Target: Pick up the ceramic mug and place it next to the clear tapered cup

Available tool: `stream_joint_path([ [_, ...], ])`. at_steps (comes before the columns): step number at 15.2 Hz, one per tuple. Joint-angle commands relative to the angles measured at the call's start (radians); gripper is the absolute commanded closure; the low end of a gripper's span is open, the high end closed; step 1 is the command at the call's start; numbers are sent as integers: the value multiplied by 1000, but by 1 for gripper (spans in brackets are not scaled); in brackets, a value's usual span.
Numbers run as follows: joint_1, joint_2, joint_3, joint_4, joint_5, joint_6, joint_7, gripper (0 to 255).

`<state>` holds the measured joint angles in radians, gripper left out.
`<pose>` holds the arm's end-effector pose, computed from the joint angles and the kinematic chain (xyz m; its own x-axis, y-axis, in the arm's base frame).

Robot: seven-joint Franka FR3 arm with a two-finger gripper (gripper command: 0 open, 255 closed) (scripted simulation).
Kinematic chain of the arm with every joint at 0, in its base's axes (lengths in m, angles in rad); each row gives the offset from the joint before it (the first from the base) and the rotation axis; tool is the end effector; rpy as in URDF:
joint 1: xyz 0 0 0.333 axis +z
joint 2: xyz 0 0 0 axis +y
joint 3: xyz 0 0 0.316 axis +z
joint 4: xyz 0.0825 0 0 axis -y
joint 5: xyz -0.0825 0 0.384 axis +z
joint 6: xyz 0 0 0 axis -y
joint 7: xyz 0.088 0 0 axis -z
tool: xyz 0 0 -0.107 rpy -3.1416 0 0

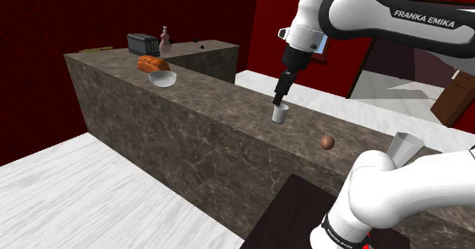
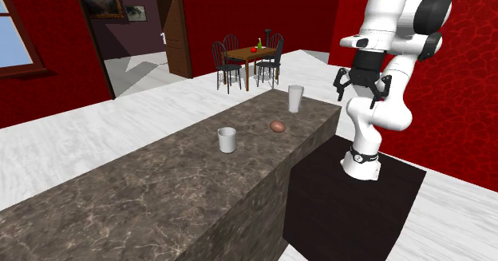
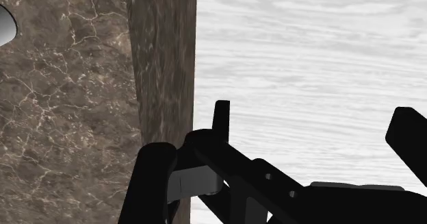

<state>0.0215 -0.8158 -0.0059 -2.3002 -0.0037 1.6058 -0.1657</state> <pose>0.3021 0.0036 0.6294 0.9761 0.1816 0.1195 0.1806 -0.9834 0.0194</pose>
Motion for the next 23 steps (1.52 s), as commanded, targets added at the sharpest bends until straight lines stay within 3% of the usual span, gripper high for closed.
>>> stream_joint_path([
  [1, 0, 0, 0, 0, 0, 0, 0, 0],
  [14, -77, 210, -233, -51, -133, 243, -228, 0],
  [23, -105, 457, -395, 27, -150, 407, -393, 0],
])
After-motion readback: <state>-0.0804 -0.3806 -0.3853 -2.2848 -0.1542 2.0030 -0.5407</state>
